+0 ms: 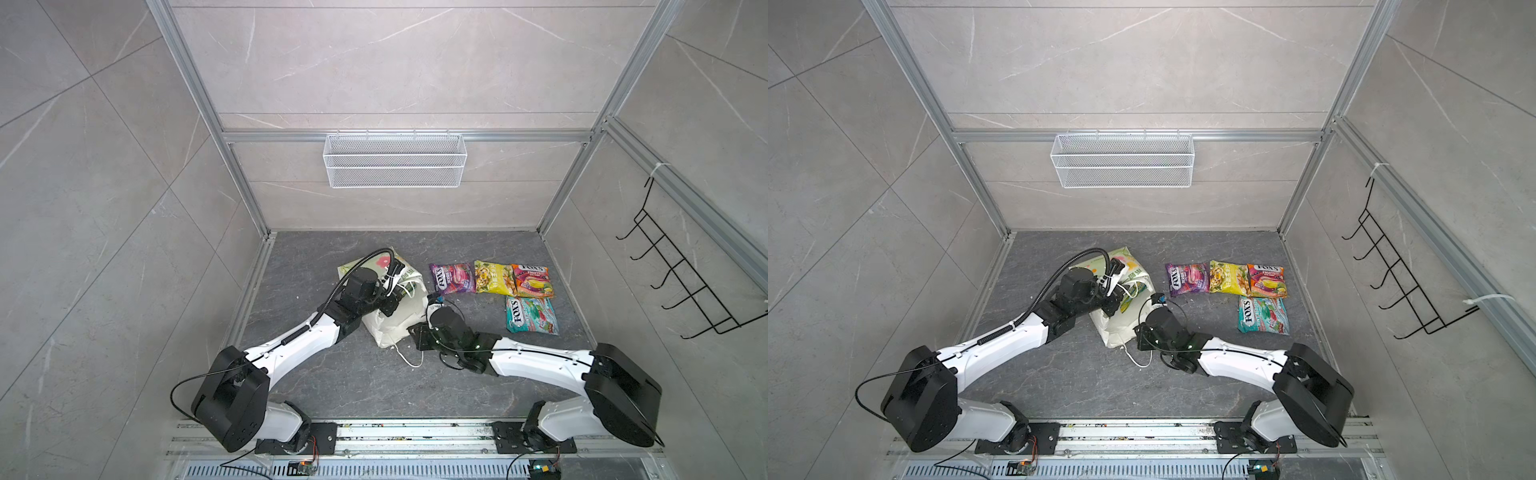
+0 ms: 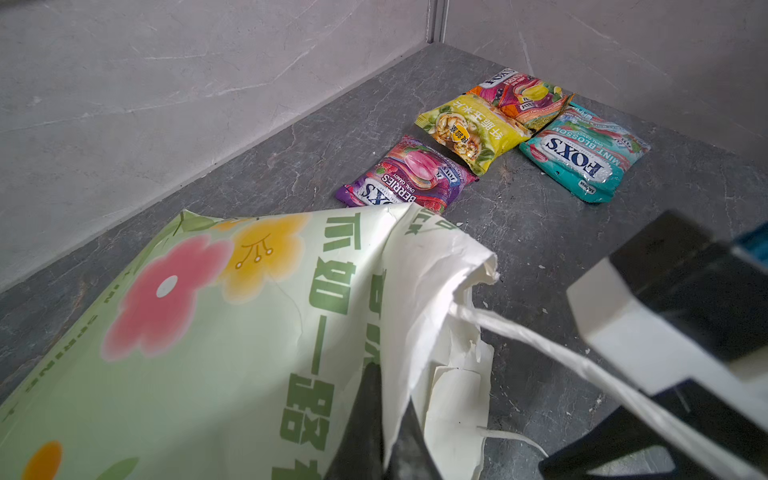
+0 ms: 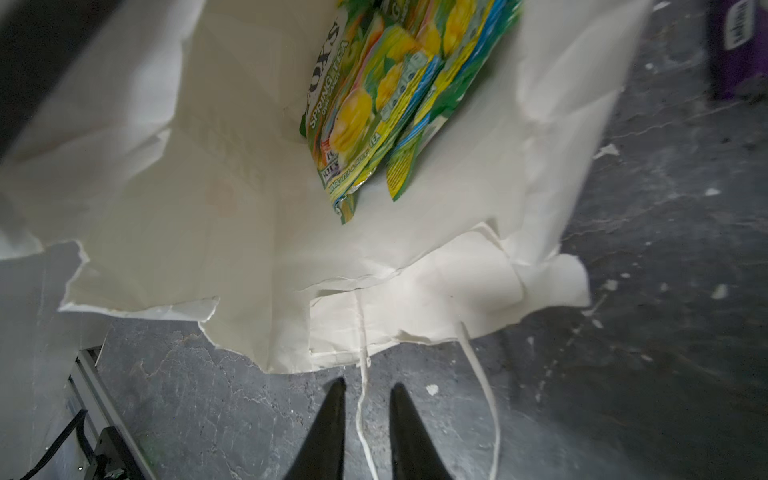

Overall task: Take the snacks out of the paper bag
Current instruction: 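Move the right gripper back to the bag mouth, then reach the right gripper into the bag toward the yellow-green packet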

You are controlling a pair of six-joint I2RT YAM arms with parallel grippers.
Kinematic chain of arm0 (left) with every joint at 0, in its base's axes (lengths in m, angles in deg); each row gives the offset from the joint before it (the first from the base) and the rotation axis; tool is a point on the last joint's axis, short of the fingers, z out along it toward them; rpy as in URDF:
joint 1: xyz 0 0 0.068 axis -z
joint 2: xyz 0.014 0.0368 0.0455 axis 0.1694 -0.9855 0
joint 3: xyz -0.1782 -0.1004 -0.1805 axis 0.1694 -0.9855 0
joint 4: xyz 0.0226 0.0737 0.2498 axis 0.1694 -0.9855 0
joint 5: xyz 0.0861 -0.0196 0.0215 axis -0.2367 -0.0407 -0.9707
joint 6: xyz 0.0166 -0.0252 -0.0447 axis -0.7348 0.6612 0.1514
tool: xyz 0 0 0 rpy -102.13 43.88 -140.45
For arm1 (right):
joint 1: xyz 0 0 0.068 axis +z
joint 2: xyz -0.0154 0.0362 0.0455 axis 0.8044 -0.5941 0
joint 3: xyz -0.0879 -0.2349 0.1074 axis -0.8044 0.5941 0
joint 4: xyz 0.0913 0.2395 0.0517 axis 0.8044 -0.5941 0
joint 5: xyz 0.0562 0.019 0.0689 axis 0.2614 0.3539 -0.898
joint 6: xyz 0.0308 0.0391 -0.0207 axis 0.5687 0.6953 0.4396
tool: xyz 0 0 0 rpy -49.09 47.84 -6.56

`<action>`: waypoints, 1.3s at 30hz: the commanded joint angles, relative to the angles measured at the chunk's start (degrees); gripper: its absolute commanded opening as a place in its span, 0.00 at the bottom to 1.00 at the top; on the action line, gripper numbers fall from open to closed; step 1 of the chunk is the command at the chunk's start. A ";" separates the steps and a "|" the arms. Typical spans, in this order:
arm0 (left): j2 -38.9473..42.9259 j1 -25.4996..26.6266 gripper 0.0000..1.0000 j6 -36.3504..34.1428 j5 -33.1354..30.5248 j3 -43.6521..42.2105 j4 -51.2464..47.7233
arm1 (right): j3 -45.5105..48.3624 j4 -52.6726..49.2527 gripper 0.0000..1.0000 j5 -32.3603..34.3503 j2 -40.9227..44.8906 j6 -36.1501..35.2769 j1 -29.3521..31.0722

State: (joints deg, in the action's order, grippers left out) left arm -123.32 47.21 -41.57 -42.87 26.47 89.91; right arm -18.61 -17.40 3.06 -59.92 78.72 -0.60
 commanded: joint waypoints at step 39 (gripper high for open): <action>2.23 0.08 0.00 1.56 0.51 2.32 0.03 | -15.40 8.72 0.15 -2.15 -22.18 8.92 -3.49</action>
State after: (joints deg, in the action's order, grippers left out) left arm -121.16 47.23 -41.22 -42.87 26.14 88.62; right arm -32.14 -10.79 4.53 -79.96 84.75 -4.30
